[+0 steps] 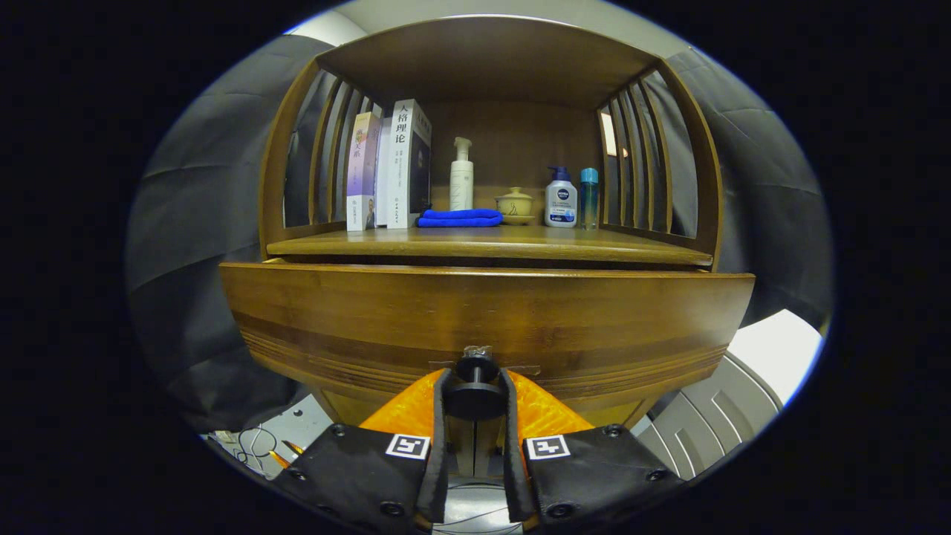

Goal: Pull open the drawer, take out the items inside it, and place them on the countertop above the cabinet.

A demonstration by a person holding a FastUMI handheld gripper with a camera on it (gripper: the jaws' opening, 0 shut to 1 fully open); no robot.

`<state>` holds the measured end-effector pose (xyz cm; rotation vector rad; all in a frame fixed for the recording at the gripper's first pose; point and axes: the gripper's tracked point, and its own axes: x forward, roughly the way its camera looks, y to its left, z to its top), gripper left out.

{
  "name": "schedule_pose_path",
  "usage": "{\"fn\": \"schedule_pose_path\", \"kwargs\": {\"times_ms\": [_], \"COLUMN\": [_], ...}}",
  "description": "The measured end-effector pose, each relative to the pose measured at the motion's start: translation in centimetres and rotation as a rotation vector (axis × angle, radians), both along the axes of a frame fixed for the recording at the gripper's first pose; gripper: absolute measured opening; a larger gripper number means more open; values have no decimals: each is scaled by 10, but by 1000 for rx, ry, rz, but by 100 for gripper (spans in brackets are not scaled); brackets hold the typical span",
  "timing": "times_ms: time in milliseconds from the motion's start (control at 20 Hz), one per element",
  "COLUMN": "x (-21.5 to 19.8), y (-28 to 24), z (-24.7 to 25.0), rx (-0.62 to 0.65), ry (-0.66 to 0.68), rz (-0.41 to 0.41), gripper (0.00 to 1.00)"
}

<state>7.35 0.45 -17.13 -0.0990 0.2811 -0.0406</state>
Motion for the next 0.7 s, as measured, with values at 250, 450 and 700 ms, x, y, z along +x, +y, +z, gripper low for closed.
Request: {"fn": "schedule_pose_path", "kwargs": {"times_ms": [250, 450, 700], "x": [-15, -26, -39], "y": [2, 3, 4], "z": [-1, 0, -1], "rx": [-2, -4, -21], "ry": [-1, -16, -34], "rz": [9, 12, 27], "gripper": [33, 33, 33]}}
